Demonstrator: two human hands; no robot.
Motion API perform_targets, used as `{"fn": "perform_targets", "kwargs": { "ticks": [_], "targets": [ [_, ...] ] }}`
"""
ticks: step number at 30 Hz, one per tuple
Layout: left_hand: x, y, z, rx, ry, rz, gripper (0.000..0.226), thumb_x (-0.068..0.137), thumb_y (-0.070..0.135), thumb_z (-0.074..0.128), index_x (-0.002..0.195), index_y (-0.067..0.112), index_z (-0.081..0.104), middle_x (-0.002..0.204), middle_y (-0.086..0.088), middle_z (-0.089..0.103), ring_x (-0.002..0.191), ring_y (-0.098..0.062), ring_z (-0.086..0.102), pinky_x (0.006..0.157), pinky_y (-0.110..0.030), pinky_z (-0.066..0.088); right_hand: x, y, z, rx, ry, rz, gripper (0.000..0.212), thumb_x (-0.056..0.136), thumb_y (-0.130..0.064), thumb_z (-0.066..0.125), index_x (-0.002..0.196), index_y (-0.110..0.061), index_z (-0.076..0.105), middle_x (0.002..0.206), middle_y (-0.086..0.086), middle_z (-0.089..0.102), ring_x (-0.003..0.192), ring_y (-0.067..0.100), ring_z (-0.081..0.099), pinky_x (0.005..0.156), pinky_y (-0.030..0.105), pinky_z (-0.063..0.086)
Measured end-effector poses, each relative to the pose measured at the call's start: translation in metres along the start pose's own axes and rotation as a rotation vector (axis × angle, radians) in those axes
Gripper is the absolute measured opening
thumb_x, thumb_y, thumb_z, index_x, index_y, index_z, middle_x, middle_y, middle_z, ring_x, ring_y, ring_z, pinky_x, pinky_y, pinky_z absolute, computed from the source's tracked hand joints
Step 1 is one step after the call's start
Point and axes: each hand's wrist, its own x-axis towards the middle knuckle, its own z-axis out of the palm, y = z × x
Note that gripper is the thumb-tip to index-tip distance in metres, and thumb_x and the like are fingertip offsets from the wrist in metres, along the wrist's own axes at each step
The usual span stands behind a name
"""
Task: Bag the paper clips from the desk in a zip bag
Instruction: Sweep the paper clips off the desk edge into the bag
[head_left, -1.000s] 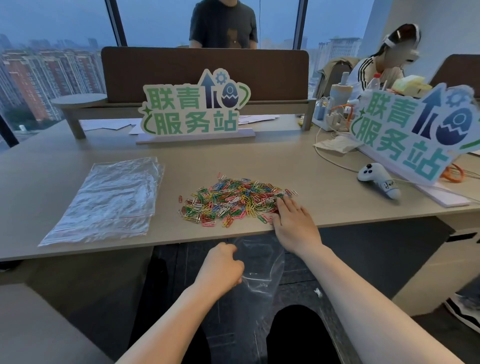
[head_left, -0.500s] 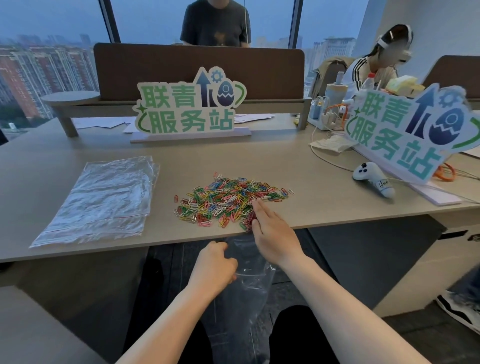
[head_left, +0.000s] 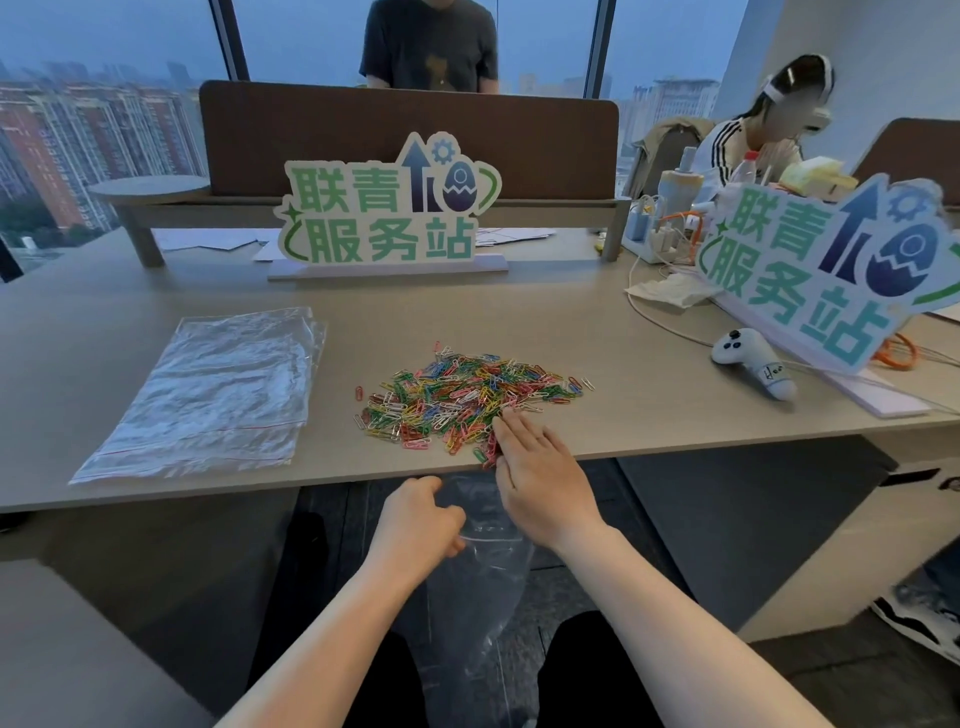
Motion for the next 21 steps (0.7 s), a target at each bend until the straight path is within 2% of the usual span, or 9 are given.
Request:
{"fn": "perform_targets", "kwargs": {
  "ticks": [4,8,11,15,18,21],
  "targets": [
    [0.001,-0.001,-0.002,-0.011,0.016,-0.004,0.059,0.083,0.008,0.053,0.140,0.006,0.042,0.083,-0.013,0.073,0.046,-0.007,0.066,0.048,-0.014,0.049,-0.003,-0.011,0.003,0.003,-0.004,-0.024,0.055,0.102,-0.031,0.019,0.154,-0.015,0.011,0.163,0.000,0.006,0.149,0.012,-0.001,0.121,0.031,-0.001],
    [0.001,-0.003,-0.005,-0.013,0.035,-0.010,0.056,0.083,0.009,0.054,0.138,0.007,0.045,0.104,-0.020,0.069,0.044,-0.006,0.065,0.044,-0.012,0.047,-0.010,-0.020,0.005,0.018,0.010,-0.045,0.055,0.101,-0.030,0.020,0.154,-0.015,0.013,0.162,0.001,0.010,0.149,0.013,0.003,0.121,0.031,0.000],
    [0.001,-0.005,-0.007,-0.021,0.041,-0.022,0.058,0.084,0.009,0.054,0.140,0.007,0.043,0.110,-0.022,0.067,0.045,-0.008,0.065,0.046,-0.015,0.049,-0.014,-0.026,0.007,0.032,0.021,-0.059,0.061,0.095,-0.033,0.014,0.153,-0.015,0.015,0.162,0.001,0.013,0.149,0.012,0.005,0.121,0.030,0.001],
    [-0.001,-0.004,-0.010,-0.033,0.032,-0.006,0.039,0.083,0.005,0.053,0.122,0.008,0.058,0.105,-0.016,0.068,0.049,-0.012,0.069,0.048,-0.021,0.055,-0.022,-0.035,0.006,0.065,0.039,-0.109,0.058,0.097,-0.030,0.020,0.153,-0.015,0.018,0.161,0.000,0.016,0.149,0.010,0.007,0.119,0.026,0.000],
    [-0.005,-0.002,-0.013,-0.075,0.032,-0.004,0.028,0.082,0.002,0.052,0.104,0.012,0.065,0.099,-0.014,0.069,0.055,-0.016,0.071,0.051,-0.025,0.058,-0.025,-0.037,0.001,0.188,0.075,-0.128,0.054,0.098,-0.015,0.033,0.151,-0.016,0.026,0.158,-0.002,0.025,0.147,0.010,0.018,0.114,0.019,0.006],
    [-0.006,-0.001,-0.015,-0.071,0.034,-0.028,0.040,0.081,0.002,0.052,0.119,0.008,0.061,0.089,-0.015,0.071,0.049,-0.013,0.068,0.049,-0.021,0.055,-0.017,-0.030,-0.004,0.262,0.121,-0.075,0.059,0.093,-0.002,0.035,0.150,-0.017,0.031,0.157,-0.004,0.029,0.145,0.009,0.023,0.115,0.022,0.020]
  ]
}}
